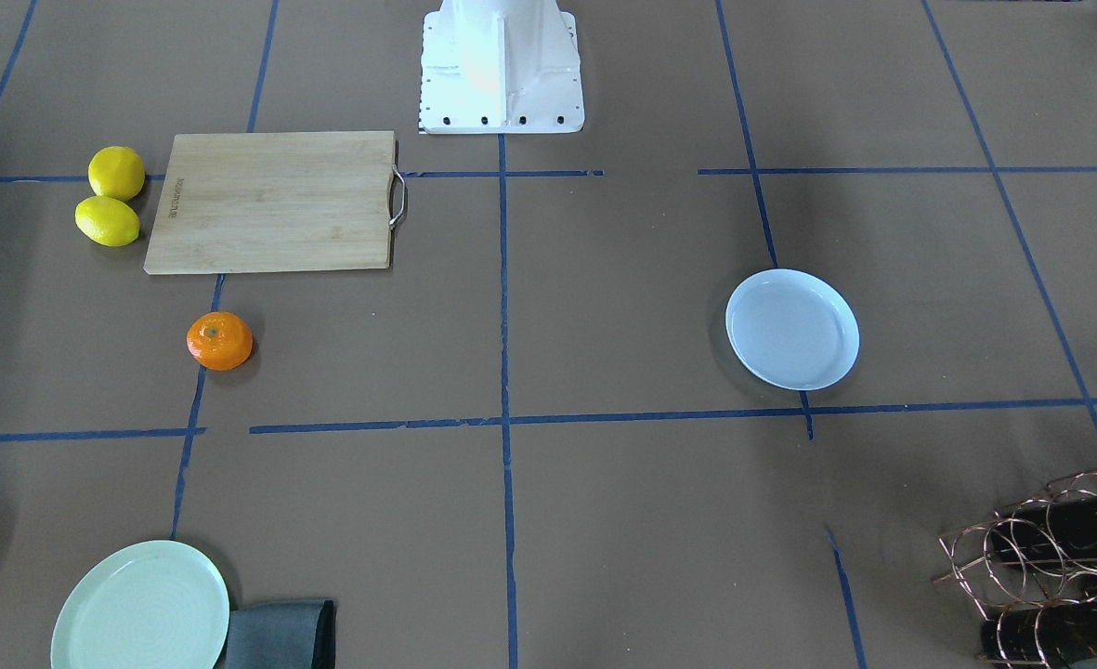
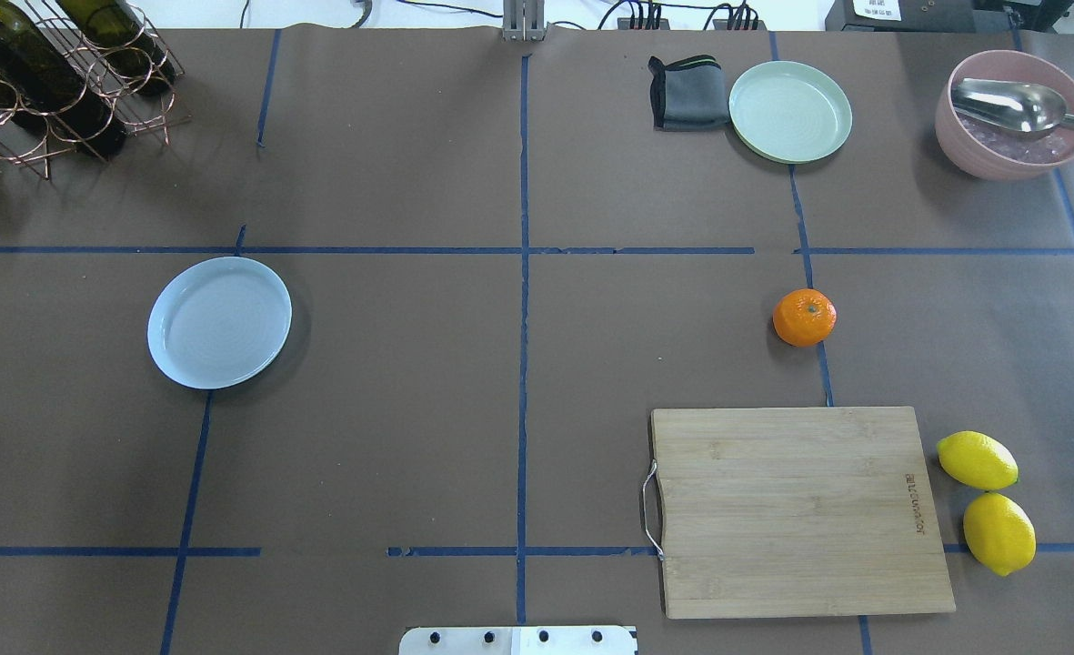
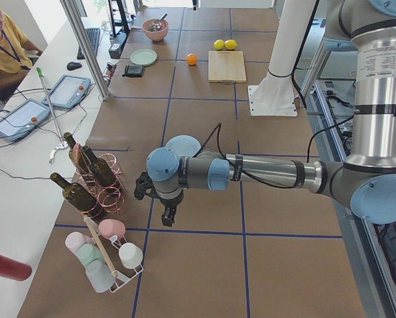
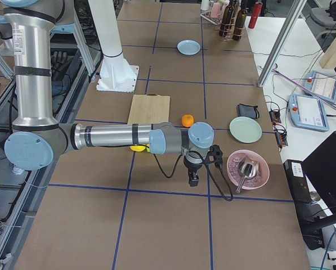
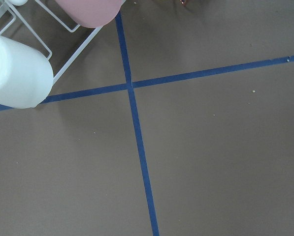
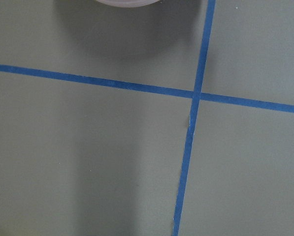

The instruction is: Pick orange to plate

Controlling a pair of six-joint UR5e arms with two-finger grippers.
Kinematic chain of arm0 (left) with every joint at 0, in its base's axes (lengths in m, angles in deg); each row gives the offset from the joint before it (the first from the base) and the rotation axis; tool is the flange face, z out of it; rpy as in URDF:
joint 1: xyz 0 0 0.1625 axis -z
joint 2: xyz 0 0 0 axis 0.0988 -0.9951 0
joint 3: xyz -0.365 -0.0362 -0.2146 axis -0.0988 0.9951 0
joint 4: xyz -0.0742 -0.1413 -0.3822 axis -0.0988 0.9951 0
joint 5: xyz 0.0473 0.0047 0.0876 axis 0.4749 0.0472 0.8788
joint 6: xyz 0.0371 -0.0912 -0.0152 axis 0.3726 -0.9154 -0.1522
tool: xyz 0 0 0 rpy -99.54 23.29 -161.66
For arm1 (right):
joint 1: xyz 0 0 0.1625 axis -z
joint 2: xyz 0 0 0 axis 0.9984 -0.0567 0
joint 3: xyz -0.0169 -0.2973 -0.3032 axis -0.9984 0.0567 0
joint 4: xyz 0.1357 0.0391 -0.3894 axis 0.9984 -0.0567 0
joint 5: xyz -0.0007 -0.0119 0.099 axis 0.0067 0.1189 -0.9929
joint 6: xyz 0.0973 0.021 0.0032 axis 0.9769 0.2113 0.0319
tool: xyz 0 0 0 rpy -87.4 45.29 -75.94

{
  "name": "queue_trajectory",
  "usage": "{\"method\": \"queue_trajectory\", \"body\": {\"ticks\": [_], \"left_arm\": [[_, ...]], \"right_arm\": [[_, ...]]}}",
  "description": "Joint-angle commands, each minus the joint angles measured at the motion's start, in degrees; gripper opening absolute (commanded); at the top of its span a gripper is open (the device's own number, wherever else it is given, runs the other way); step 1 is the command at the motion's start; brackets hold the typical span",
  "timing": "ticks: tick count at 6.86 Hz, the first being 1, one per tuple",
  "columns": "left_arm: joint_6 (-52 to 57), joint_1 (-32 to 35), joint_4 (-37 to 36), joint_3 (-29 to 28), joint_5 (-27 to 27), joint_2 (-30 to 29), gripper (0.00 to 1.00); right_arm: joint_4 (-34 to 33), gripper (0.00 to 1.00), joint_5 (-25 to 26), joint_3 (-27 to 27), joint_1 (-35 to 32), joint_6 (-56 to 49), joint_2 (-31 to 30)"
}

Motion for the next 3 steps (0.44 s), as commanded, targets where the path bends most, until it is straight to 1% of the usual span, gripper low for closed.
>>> {"method": "queue_trajectory", "body": {"ticks": [1,3], "left_arm": [[-0.54,-0.09,-0.02,0.14,-0.17,-0.31,1.00],[-0.80,-0.09,-0.19,1.28,-0.17,-0.31,1.00]], "right_arm": [[0.00,1.00,-0.43,0.23,0.00,0.17,0.00],[0.00,1.00,-0.43,0.23,0.00,0.08,-0.09]]}}
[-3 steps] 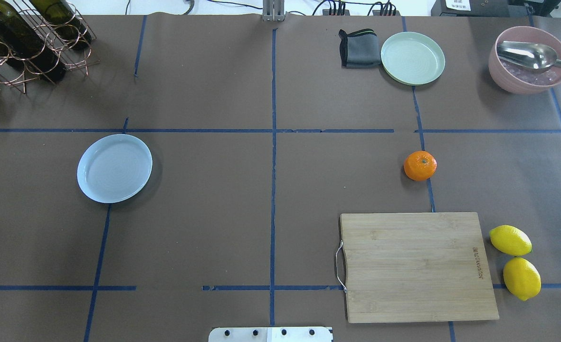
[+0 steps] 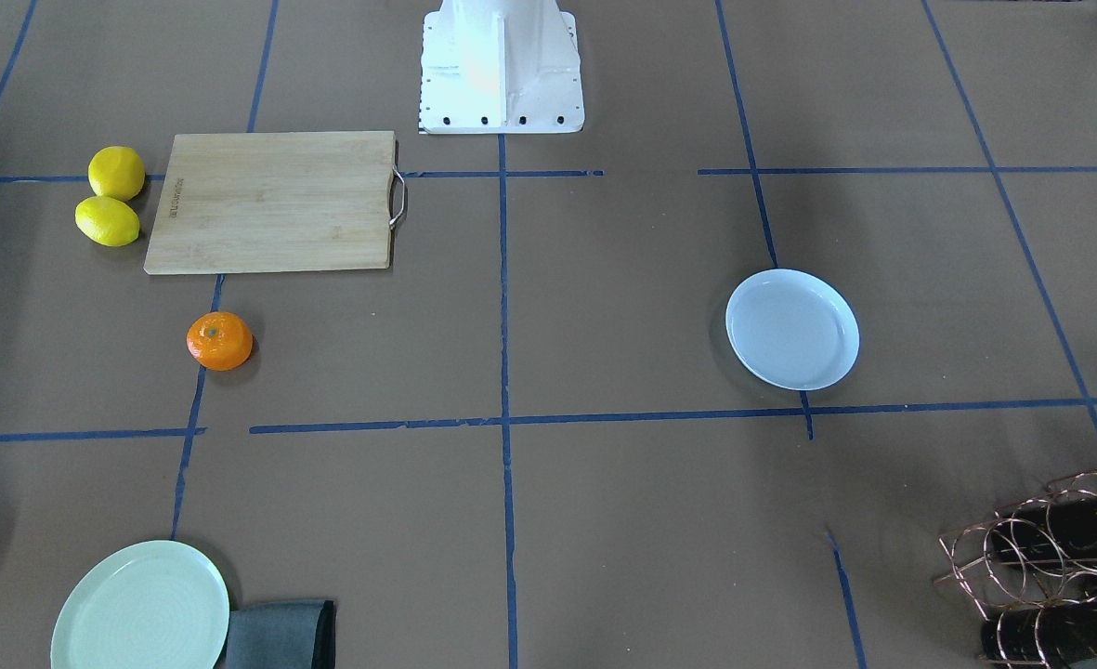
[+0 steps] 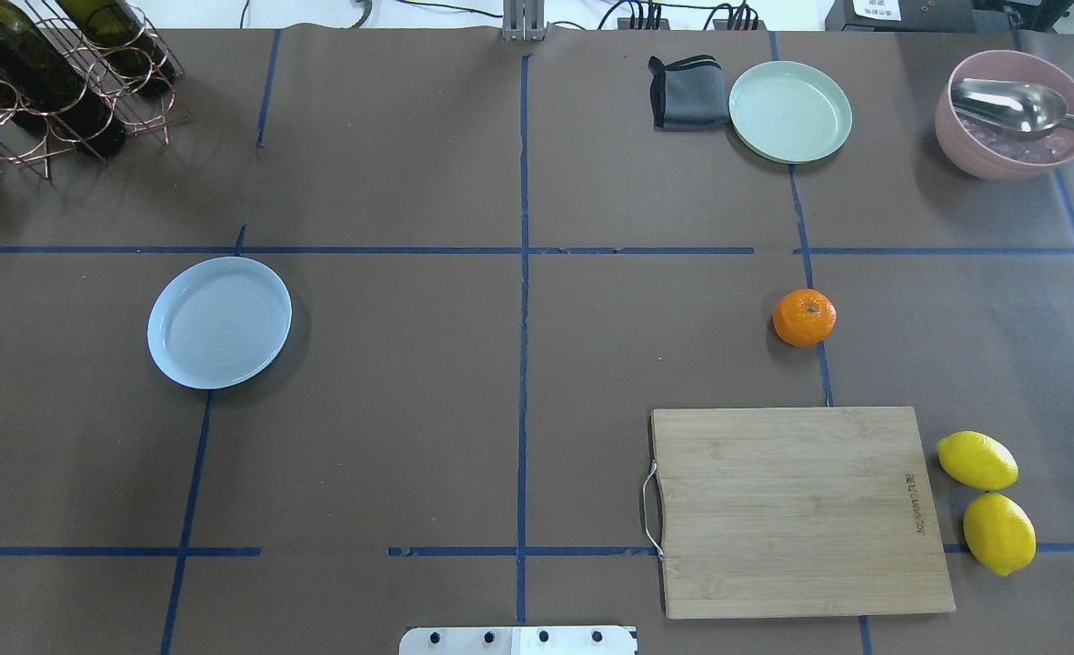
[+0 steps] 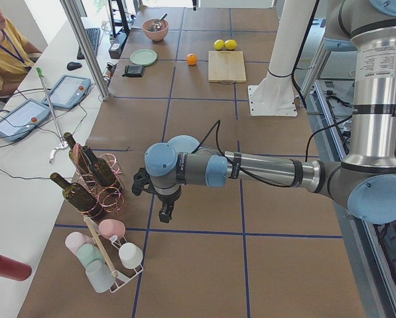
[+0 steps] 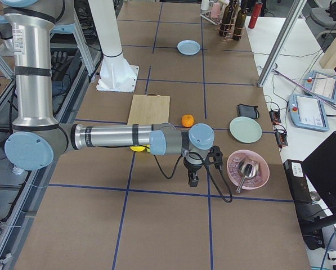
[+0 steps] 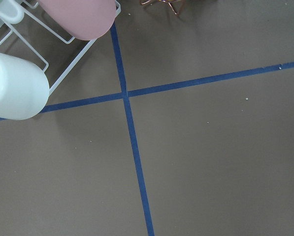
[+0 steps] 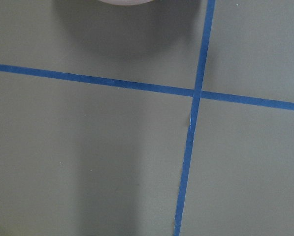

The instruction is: Pick orange to plate

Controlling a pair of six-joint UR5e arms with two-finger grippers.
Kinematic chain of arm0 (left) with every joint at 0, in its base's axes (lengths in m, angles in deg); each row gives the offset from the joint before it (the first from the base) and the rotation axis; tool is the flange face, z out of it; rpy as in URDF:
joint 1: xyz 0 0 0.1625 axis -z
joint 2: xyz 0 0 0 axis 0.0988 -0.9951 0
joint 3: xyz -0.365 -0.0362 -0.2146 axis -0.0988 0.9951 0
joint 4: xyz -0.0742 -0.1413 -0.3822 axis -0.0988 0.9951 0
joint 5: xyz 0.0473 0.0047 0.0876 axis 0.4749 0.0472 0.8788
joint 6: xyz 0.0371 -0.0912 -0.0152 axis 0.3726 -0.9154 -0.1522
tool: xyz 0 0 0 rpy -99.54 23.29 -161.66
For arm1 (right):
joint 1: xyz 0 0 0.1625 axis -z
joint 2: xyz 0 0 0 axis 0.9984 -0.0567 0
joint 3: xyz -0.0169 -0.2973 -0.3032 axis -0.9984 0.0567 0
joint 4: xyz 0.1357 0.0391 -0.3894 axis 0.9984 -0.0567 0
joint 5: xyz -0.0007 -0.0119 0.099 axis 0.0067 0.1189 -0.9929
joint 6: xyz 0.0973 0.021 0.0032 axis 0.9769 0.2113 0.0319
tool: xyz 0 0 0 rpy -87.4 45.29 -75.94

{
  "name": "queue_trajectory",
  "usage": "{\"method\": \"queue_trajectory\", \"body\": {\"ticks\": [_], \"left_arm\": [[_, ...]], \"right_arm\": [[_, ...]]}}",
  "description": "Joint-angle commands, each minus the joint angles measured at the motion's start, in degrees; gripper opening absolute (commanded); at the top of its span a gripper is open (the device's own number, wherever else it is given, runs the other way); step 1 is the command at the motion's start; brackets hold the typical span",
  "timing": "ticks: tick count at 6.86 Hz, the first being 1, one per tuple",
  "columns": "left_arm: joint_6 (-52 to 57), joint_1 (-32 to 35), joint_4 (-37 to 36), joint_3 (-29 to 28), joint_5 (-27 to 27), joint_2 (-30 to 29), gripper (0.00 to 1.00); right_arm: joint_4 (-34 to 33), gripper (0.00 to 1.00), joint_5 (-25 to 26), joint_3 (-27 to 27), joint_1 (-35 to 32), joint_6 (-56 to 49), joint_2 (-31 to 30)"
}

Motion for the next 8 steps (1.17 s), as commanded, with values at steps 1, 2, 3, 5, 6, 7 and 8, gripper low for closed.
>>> {"method": "queue_trajectory", "body": {"ticks": [1,2,3,5,6,7,8], "left_arm": [[-0.13,0.07,0.04,0.22,-0.22,-0.04,1.00],[0.57,0.07,1.00,0.74,-0.48,-0.04,1.00],[0.49,-0.01,3.36,0.75,-0.57,-0.04,1.00],[-0.03,-0.71,11.94,-1.18,-1.36,0.67,1.00],[-0.65,-2.72,14.69,-1.54,-1.54,0.84,1.00],[-9.44,-7.79,17.33,-1.71,-1.28,0.14,1.00],[-20.40,-13.75,24.06,-1.89,-0.75,0.14,1.00]], "right_arm": [[0.09,1.00,0.04,-0.08,0.00,-0.14,0.13],[0.09,1.00,0.04,-0.34,0.09,-0.06,0.66],[0.09,1.00,0.04,-0.35,0.09,0.03,0.75],[1.57,1.00,0.04,0.61,0.09,-0.06,0.75],[3.93,1.00,-0.04,0.62,0.17,-0.06,0.23],[5.35,1.00,-0.04,0.79,0.18,-0.14,-0.13],[5.45,1.00,-0.04,0.71,0.18,-0.14,-0.22]]}}
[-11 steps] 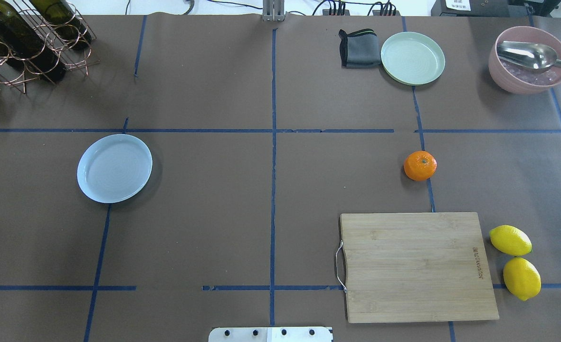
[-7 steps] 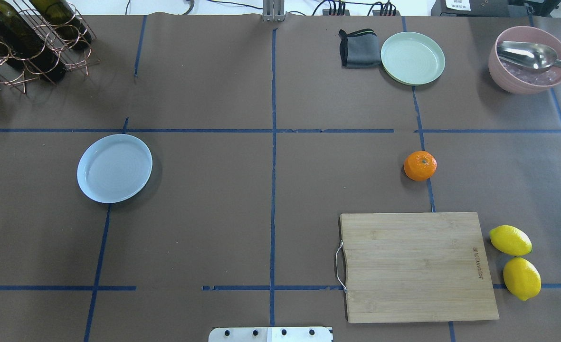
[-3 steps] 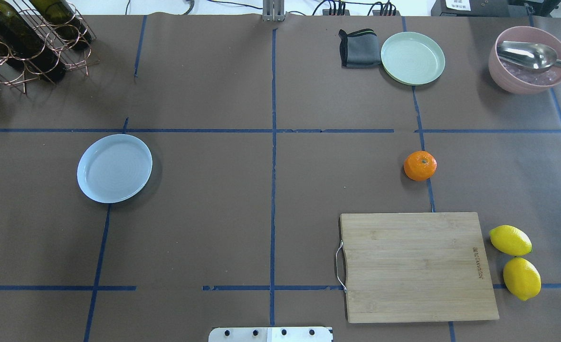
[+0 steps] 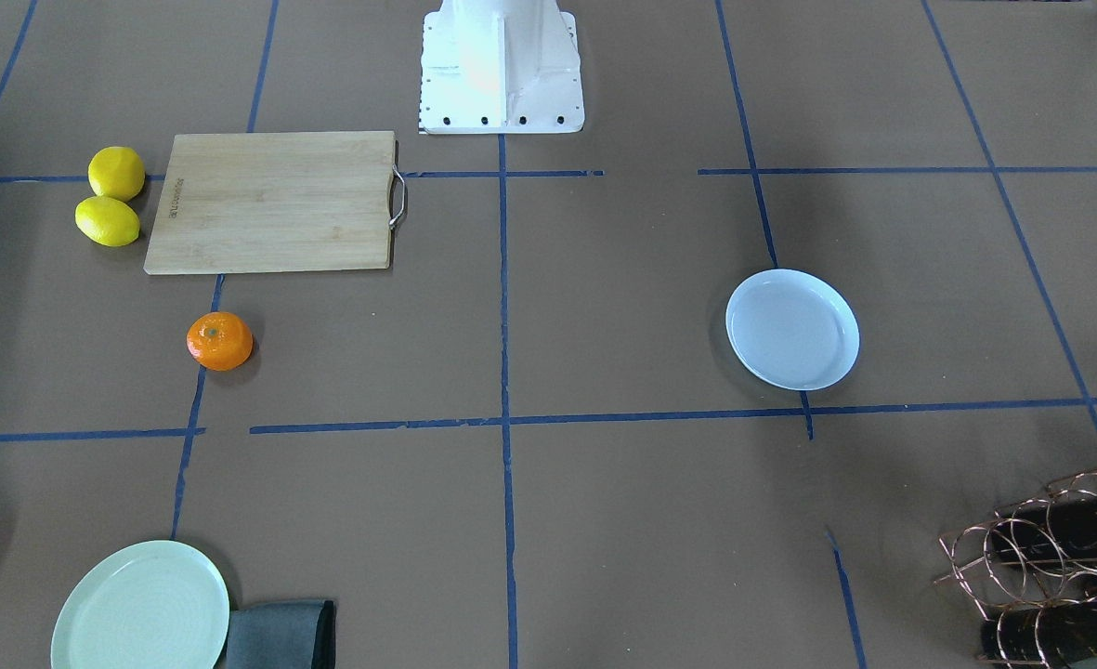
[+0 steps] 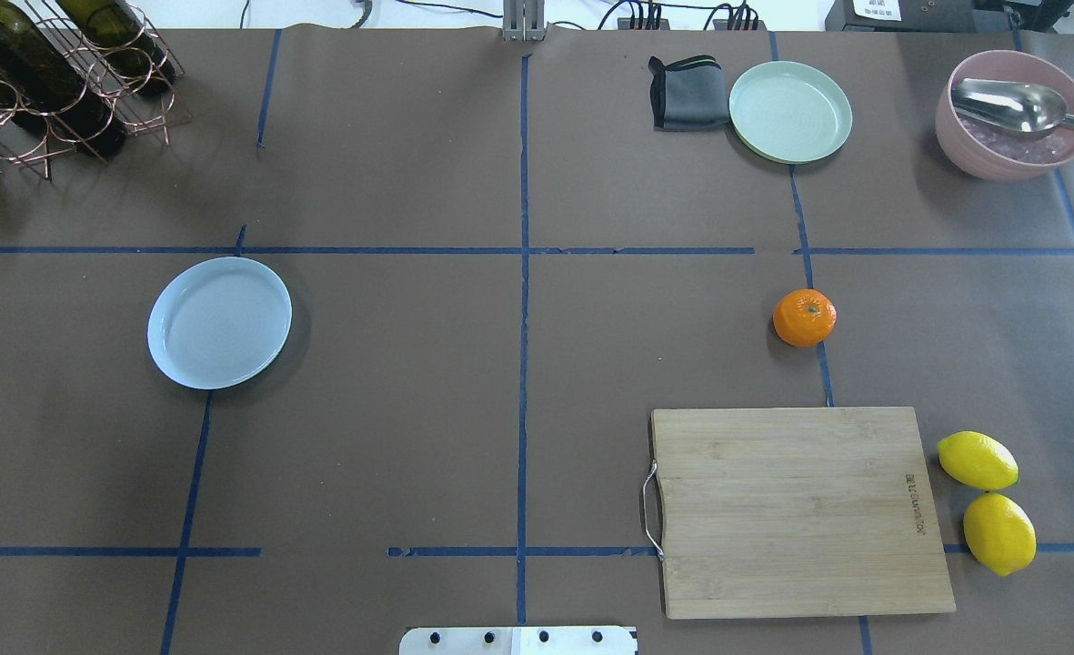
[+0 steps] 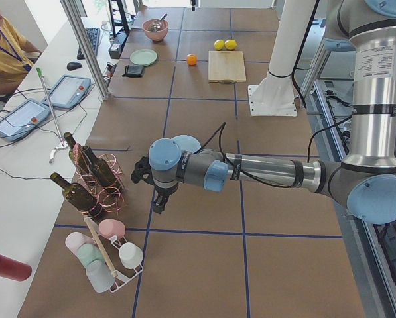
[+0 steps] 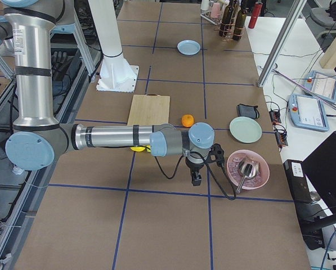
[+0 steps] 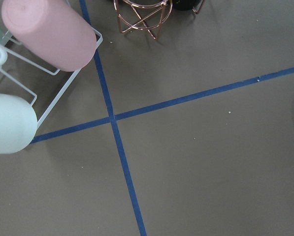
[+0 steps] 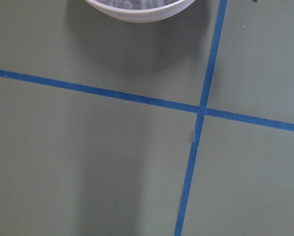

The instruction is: Pick orange to plate

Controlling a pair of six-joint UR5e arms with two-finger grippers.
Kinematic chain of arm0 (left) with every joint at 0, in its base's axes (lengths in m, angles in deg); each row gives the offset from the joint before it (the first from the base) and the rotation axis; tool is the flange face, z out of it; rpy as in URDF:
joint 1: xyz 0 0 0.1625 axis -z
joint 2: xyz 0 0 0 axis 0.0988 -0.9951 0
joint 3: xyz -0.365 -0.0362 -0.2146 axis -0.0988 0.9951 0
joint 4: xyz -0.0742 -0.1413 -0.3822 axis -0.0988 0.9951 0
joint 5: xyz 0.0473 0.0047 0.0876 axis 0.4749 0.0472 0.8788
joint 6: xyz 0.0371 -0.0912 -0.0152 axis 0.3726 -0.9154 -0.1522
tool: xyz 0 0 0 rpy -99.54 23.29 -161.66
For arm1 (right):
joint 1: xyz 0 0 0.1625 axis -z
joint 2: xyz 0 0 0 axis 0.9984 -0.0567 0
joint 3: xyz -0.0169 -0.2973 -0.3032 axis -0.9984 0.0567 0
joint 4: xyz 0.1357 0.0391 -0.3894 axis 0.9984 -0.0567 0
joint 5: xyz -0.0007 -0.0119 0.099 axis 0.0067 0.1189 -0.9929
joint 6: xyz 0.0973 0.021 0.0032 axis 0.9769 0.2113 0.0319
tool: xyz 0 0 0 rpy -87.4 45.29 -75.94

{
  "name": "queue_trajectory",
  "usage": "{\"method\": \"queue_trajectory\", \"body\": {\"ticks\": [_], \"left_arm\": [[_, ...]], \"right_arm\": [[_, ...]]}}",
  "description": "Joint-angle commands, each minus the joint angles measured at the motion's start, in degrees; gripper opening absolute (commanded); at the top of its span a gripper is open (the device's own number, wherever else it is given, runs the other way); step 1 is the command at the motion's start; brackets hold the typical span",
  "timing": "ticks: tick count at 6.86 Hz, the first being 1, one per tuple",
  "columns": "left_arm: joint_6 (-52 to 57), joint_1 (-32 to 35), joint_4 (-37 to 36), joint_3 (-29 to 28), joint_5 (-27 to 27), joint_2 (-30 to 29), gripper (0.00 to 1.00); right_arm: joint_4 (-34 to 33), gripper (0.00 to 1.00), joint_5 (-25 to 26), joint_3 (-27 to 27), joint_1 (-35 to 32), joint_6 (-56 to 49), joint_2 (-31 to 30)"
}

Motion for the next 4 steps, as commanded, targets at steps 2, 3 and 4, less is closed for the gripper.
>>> {"method": "queue_trajectory", "body": {"ticks": [2,3,4], "left_arm": [[-30.65,-14.90,14.90,-3.13,0.61,-2.55,1.00],[-37.08,-19.10,17.37,-5.42,4.53,-4.92,1.00],[-42.37,-24.19,18.53,-5.62,12.57,-5.81,1.00]], "right_arm": [[1.92,1.00,-0.18,-0.06,0.10,0.06,-0.40],[3.49,1.00,-0.10,0.03,0.10,0.06,-0.49],[3.51,1.00,-0.36,0.03,0.19,0.06,-0.49]]}}
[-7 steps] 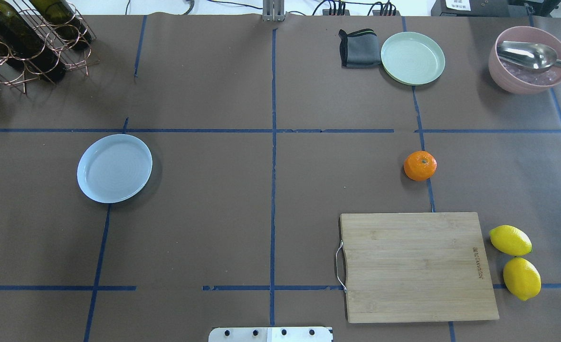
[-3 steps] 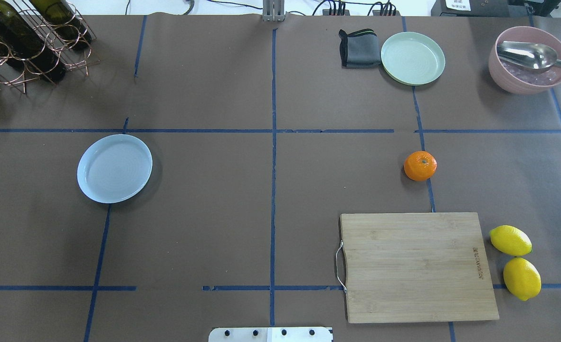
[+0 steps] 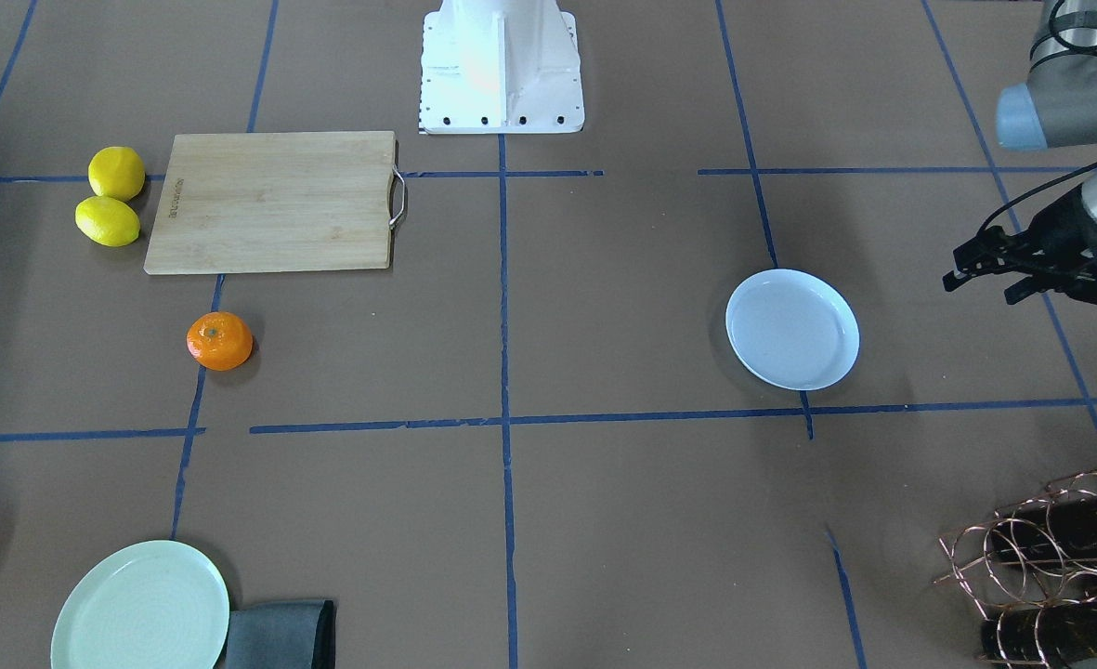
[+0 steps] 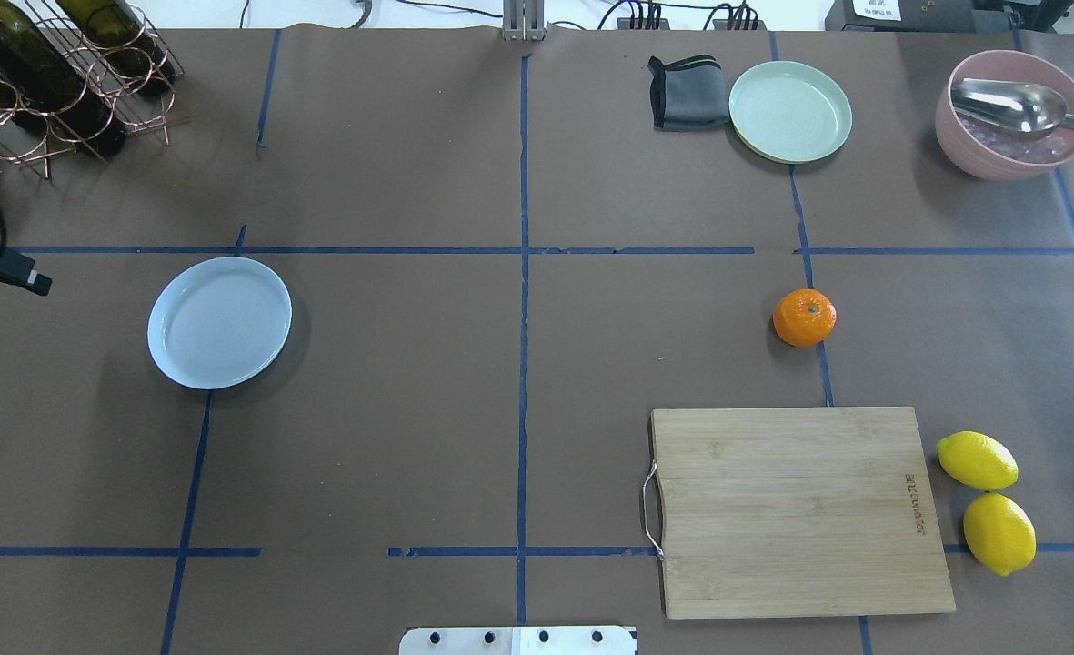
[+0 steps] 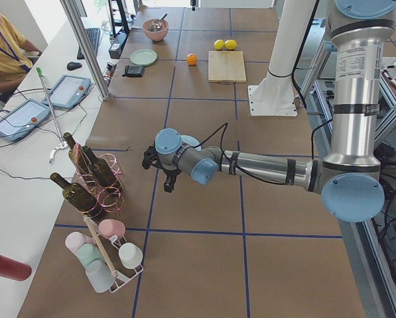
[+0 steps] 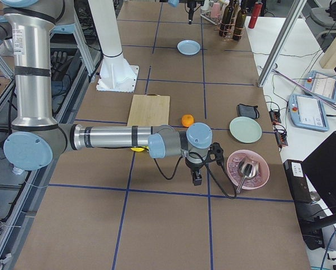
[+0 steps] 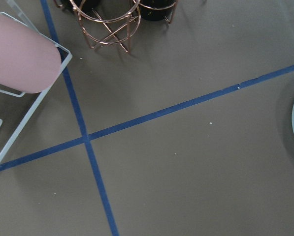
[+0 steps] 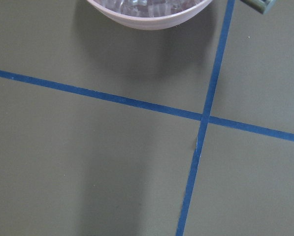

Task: Pick orange to plate
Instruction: 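Move the left gripper to the rim of the light blue plate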

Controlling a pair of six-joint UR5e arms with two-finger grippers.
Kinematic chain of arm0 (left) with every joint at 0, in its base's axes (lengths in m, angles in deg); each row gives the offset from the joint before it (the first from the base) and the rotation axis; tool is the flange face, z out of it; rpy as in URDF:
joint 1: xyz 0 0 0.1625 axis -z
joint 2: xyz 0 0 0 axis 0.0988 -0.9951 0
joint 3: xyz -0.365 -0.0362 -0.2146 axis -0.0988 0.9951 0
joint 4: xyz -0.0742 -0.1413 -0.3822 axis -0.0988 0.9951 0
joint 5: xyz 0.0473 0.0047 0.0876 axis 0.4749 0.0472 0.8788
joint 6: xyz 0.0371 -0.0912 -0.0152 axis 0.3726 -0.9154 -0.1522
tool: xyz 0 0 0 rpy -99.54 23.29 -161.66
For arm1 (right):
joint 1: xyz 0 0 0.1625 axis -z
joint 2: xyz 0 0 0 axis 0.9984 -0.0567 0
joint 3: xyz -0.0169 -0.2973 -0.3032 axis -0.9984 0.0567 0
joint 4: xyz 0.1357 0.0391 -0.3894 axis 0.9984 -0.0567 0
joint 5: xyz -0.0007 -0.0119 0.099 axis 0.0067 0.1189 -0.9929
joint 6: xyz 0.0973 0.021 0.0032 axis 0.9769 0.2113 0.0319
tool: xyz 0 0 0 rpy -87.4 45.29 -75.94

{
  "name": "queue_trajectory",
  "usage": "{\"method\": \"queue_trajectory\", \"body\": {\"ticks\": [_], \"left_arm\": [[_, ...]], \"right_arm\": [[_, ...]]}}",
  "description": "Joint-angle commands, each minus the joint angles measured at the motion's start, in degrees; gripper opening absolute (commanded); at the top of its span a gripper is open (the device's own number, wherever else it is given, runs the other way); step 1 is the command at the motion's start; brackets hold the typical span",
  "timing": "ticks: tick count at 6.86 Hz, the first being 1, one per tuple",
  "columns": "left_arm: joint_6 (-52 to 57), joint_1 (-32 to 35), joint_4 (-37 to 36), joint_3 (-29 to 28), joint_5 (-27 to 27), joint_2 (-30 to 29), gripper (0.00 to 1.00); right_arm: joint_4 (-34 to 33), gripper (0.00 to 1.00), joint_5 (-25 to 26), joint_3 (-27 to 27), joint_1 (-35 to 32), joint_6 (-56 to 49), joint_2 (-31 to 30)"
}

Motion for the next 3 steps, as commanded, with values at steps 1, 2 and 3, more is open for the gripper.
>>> {"method": "queue_trajectory", "body": {"ticks": [1,2,3], "left_arm": [[-8.05,-6.71,2.22,-2.09,7.61,-2.96,0.99],[-8.15,-8.12,2.22,-3.24,7.62,-4.71,0.98],[-8.15,-8.48,2.22,-3.77,7.53,-5.34,0.96]], "right_arm": [[0.57,1.00,-0.26,0.02,0.15,0.01,-0.04],[0.57,1.00,-0.35,0.02,0.24,0.01,-0.13],[0.57,1.00,-0.26,0.02,0.24,0.01,-0.13]]}}
